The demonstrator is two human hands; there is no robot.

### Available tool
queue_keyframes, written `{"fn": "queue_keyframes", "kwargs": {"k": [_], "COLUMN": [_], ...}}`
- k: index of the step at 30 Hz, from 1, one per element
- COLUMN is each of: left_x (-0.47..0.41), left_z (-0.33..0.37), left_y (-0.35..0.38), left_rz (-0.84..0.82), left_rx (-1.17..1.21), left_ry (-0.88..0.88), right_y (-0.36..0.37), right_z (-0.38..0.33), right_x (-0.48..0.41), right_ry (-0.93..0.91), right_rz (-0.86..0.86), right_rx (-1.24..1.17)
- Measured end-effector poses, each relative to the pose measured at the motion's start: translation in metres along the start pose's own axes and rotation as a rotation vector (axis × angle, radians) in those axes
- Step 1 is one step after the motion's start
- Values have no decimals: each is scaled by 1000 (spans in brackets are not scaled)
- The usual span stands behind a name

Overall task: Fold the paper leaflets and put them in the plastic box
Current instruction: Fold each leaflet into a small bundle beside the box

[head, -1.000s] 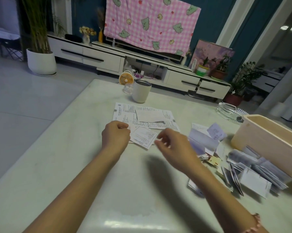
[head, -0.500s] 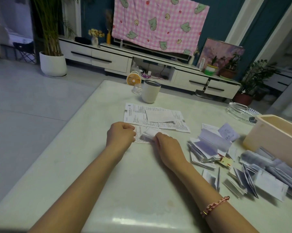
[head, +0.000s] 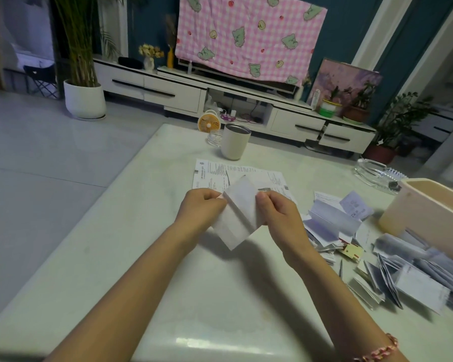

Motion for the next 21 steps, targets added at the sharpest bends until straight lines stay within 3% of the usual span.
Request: {"fn": "queue_keyframes", "kwargs": {"k": [4, 13, 21], "left_x": [0, 4, 3], "left_z": [0, 6, 15], "left_y": [0, 8, 11], "left_rz": [16, -65, -39], "left_rx": [0, 192, -44], "left_ry": [13, -41, 164], "right_y": [5, 12, 9], "right_z": [0, 7, 9], "right_x": [6, 13, 14], "right_ry": [127, 114, 126], "right_rz": [-104, -115, -78], "right_rx": [-309, -197, -174]}}
Point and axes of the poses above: each hand's wrist, its own x-axis away from the middle knuckle, its own y-axis out of the palm, z = x × y, the point moved 6 cm from there along -x, towards the middle knuckle, and after that the axes turned 9 degrees about -z, right-handed, at the moved point
